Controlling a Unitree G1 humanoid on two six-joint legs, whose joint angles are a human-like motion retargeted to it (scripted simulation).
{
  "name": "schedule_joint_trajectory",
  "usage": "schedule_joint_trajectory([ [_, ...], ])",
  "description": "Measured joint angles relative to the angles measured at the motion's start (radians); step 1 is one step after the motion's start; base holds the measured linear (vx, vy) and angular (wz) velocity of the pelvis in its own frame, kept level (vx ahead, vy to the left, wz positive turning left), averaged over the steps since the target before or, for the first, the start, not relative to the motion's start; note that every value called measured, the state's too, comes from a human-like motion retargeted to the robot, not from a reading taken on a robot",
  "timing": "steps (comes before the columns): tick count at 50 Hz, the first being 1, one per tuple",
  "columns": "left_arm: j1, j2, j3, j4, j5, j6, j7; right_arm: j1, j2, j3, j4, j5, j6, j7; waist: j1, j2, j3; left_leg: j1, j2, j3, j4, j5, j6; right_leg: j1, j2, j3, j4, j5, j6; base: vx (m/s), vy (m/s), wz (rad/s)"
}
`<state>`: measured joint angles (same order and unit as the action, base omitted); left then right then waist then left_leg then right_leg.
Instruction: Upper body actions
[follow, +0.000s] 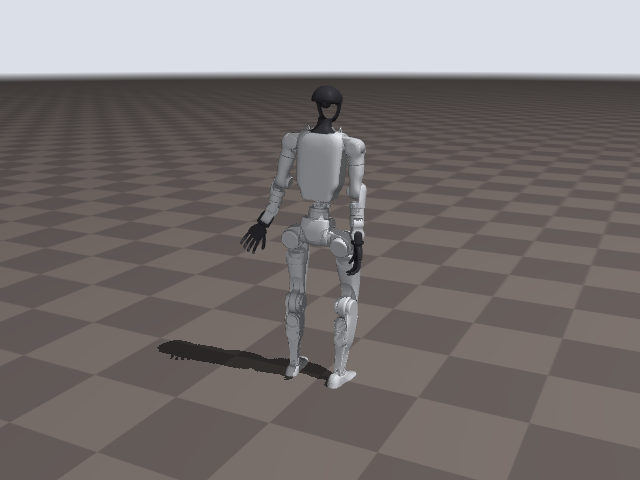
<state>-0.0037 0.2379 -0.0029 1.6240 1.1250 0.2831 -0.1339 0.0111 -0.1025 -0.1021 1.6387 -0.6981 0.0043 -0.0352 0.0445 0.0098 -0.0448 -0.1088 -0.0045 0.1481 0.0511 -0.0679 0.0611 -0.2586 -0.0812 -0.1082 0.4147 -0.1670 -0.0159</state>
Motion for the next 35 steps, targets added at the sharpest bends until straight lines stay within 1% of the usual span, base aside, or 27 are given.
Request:
schedule_joint_trajectory([
  [2, -0.004, 0.003, 0.024, -0.009, -0.076, -0.049, -0.026, 0.003, 0.005, 0.0, 0.005, 0.02, -0.007, 0.019, 0.01, -0.015, -0.001, 0.007, -0.014, 0.018, -0.001, -0.006, 0.006, 0.016, 0.035, -0.007, -0.019, -0.016, 0.037, 0.02, 0.09, -0.34],
  [5, -0.006, -0.004, 0.054, -0.025, -0.195, -0.107, -0.045, 0.007, 0.005, 0.002, 0.012, 0.022, -0.015, 0.035, -0.014, -0.042, 0.002, 0.021, -0.056, 0.009, 0.0, -0.013, 0.016, 0.065, 0.074, -0.088, -0.117, 0.012, 0.075, 0.03, 0.07, 0.44],
  [6, -0.008, -0.01, 0.056, -0.026, -0.23, -0.12, -0.046, 0.011, 0.004, 0.0, 0.014, 0.015, -0.01, 0.034, -0.053, -0.04, 0.005, 0.027, -0.067, -0.031, 0.004, -0.012, 0.018, 0.086, 0.087, -0.153, -0.173, 0.065, -0.016, 0.06, 0.07, 1.35],
  [7, -0.009, -0.017, 0.06, -0.027, -0.262, -0.131, -0.047, 0.015, 0.003, -0.001, 0.017, 0.007, -0.005, 0.032, -0.081, -0.042, 0.007, 0.033, -0.08, -0.058, 0.007, -0.011, 0.02, 0.11, 0.096, -0.227, -0.23, 0.103, -0.09, 0.08, 0.05, 1.29],
  [8, -0.01, -0.024, 0.067, -0.028, -0.285, -0.138, -0.048, 0.02, 0.002, 0.004, 0.021, 0.0, 0.002, 0.028, -0.089, -0.052, 0.004, 0.04, -0.096, -0.062, 0.008, -0.012, 0.022, 0.143, 0.097, -0.322, -0.288, 0.112, -0.132, 0.08, 0.03, 0.31],
  [9, -0.01, -0.034, 0.077, -0.032, -0.298, -0.14, -0.05, 0.02, 0.001, 0.006, 0.03, -0.007, 0.01, 0.025, -0.072, -0.061, 0.001, 0.045, -0.102, -0.043, 0.007, -0.014, 0.022, 0.165, 0.089, -0.325, -0.314, 0.097, -0.126, 0.07, 0.0, -0.68],
  [10, -0.009, -0.044, 0.087, -0.037, -0.305, -0.139, -0.051, 0.017, 0.001, 0.007, 0.041, -0.015, 0.02, 0.023, -0.043, -0.069, -0.002, 0.05, -0.102, -0.013, 0.005, -0.016, 0.022, 0.182, 0.077, -0.281, -0.324, 0.07, -0.097, 0.06, 0.02, -0.33],
  [11, -0.007, -0.062, 0.085, -0.04, -0.308, -0.139, -0.046, 0.018, -0.003, -0.007, 0.047, -0.026, 0.033, 0.028, -0.061, -0.064, 0.001, 0.056, -0.11, -0.04, 0.006, -0.011, 0.025, 0.161, 0.123, -0.129, -0.315, 0.078, -0.095, 0.06, 0.04, 0.27],
  [12, -0.004, -0.08, 0.083, -0.043, -0.313, -0.141, -0.039, 0.018, -0.008, -0.02, 0.053, -0.035, 0.046, 0.034, -0.072, -0.058, 0.002, 0.059, -0.114, -0.058, 0.007, -0.008, 0.027, 0.149, 0.143, -0.053, -0.312, 0.087, -0.087, 0.04, 0.09, 0.75],
  [13, -0.001, -0.097, 0.077, -0.045, -0.322, -0.148, -0.027, 0.016, -0.013, -0.028, 0.057, -0.043, 0.058, 0.041, -0.069, -0.051, -0.002, 0.057, -0.111, -0.058, 0.007, -0.009, 0.026, 0.153, 0.11, -0.129, -0.321, 0.096, -0.067, 0.02, 0.1, 0.16],
  [15, 0.012, -0.117, 0.068, -0.049, -0.338, -0.174, -0.007, 0.011, -0.019, -0.024, 0.061, -0.04, 0.069, 0.045, -0.061, -0.048, -0.012, 0.053, -0.109, -0.039, 0.006, -0.013, 0.027, 0.187, 0.051, -0.331, -0.354, 0.101, -0.039, 0.03, 0.09, -0.36],
  [17, 0.036, -0.13, 0.045, -0.061, -0.34, -0.212, 0.017, 0.0, -0.017, -0.012, 0.061, -0.011, 0.083, 0.039, -0.083, -0.05, -0.012, 0.059, -0.109, -0.033, 0.004, -0.016, 0.03, 0.19, 0.085, -0.259, -0.371, 0.102, -0.063, 0.02, 0.03, -0.14],
  [18, 0.043, -0.133, 0.029, -0.064, -0.333, -0.222, 0.026, -0.007, -0.013, -0.016, 0.061, 0.0, 0.089, 0.038, -0.1, -0.048, -0.012, 0.058, -0.109, -0.041, 0.005, -0.016, 0.03, 0.18, 0.097, -0.209, -0.367, 0.105, -0.066, 0.0, 0.0, 0.0],
  [19, 0.047, -0.133, 0.015, -0.065, -0.315, -0.224, 0.034, -0.01, -0.007, -0.021, 0.055, 0.009, 0.09, 0.041, -0.105, -0.049, -0.011, 0.057, -0.109, -0.04, 0.006, -0.017, 0.03, 0.177, 0.098, -0.196, -0.366, 0.106, -0.063, 0.0, 0.0, 0.0],
  [20, 0.048, -0.133, 0.0, -0.065, -0.291, -0.222, 0.042, -0.01, 0.001, -0.027, 0.045, 0.017, 0.087, 0.048, -0.104, -0.053, -0.009, 0.057, -0.11, -0.035, 0.007, -0.018, 0.029, 0.176, 0.092, -0.203, -0.366, 0.107, -0.055, -0.04, -0.03, -0.23],
  [25, 0.049, -0.129, -0.041, -0.035, -0.172, -0.174, 0.098, 0.0, 0.017, -0.004, 0.001, 0.045, 0.024, 0.083, -0.091, -0.067, 0.001, 0.065, -0.107, -0.01, 0.001, -0.02, 0.034, 0.176, 0.093, -0.208, -0.366, 0.113, -0.06, -0.01, -0.02, -0.21],
  [29, 0.057, -0.124, -0.041, -0.033, -0.165, -0.157, 0.097, -0.021, 0.022, 0.02, -0.002, -0.005, 0.047, 0.082, -0.106, -0.072, 0.009, 0.056, -0.095, 0.001, -0.001, -0.023, 0.034, 0.153, 0.098, -0.198, -0.34, 0.112, -0.057, -0.02, -0.01, -0.12],
  [32, 0.059, -0.111, -0.021, -0.038, -0.192, -0.165, 0.084, -0.039, 0.025, 0.052, -0.007, -0.031, 0.051, 0.075, -0.105, -0.082, 0.022, 0.045, -0.074, 0.022, 0.001, -0.031, 0.029, 0.12, 0.1, -0.175, -0.282, 0.098, -0.038, -0.08, -0.07, -0.37],
  [33, 0.058, -0.103, -0.017, -0.039, -0.2, -0.171, 0.074, -0.042, 0.027, 0.061, -0.012, -0.038, 0.05, 0.071, -0.108, -0.086, 0.027, 0.042, -0.068, 0.026, 0.002, -0.033, 0.027, 0.106, 0.101, -0.17, -0.257, 0.096, -0.025, -0.08, -0.1, -0.24],
  [35, 0.05, -0.085, -0.017, -0.033, -0.208, -0.177, 0.055, -0.043, 0.03, 0.071, -0.022, -0.052, 0.044, 0.062, -0.117, -0.09, 0.035, 0.036, -0.057, 0.026, 0.004, -0.033, 0.025, 0.089, 0.085, -0.201, -0.218, 0.07, 0.019, -0.08, -0.1, -0.06],
])
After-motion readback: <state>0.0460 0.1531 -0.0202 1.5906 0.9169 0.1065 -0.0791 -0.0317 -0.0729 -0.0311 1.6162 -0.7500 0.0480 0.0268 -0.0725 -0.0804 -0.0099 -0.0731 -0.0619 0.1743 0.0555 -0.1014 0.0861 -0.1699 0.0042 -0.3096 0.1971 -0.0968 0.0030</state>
